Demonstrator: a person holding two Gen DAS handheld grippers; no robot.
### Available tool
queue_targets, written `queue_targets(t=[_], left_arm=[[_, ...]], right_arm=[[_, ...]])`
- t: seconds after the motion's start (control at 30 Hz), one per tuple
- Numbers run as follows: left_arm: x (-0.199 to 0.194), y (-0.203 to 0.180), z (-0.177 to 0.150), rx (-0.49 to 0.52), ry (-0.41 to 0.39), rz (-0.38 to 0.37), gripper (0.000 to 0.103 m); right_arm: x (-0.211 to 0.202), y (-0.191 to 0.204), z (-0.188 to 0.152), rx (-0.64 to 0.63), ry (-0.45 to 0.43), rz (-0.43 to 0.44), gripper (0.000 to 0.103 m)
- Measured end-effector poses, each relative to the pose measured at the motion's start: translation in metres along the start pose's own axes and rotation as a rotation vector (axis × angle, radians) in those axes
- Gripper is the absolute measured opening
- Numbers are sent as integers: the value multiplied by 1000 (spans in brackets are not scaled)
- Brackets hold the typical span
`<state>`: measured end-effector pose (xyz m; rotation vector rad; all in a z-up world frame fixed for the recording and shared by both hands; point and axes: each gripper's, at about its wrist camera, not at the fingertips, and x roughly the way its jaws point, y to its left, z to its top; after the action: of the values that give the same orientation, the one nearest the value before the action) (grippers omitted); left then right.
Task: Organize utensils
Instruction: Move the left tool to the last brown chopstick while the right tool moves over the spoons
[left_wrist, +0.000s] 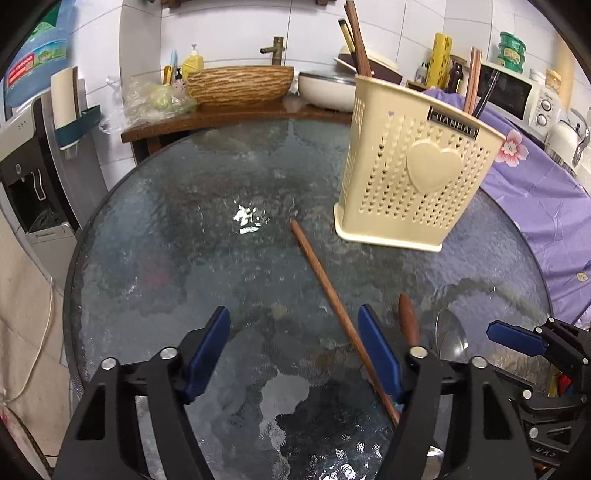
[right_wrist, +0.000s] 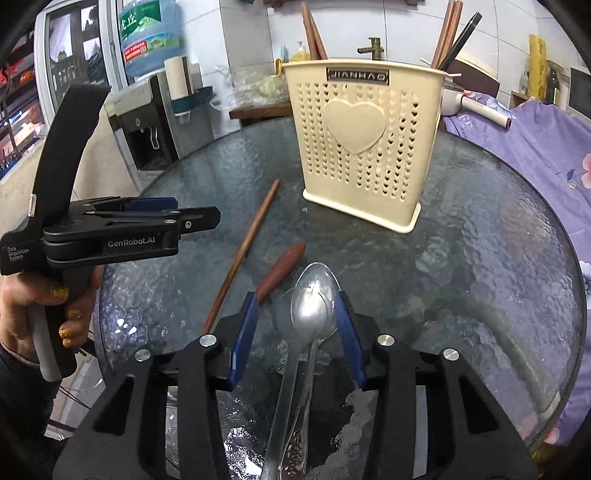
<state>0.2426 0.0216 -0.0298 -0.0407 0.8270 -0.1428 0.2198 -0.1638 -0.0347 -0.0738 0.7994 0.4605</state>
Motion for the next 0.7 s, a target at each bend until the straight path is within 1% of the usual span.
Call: queue_targets(t=[0.13, 0.3, 0.43, 0.7], left_arm=[[8, -2, -3, 6, 27, -1, 61], [12, -5, -6, 2, 40, -6, 60], [14, -4, -4, 0, 42, -1, 60], [22, 1, 5, -5, 53, 17, 60]], right_arm=[[7, 5, -2, -19, 30, -6, 41], [15, 6, -4, -35, 57, -24, 40], [18, 6, -4, -48, 68, -32, 37], [25, 8, -3, -67, 84, -52, 37]])
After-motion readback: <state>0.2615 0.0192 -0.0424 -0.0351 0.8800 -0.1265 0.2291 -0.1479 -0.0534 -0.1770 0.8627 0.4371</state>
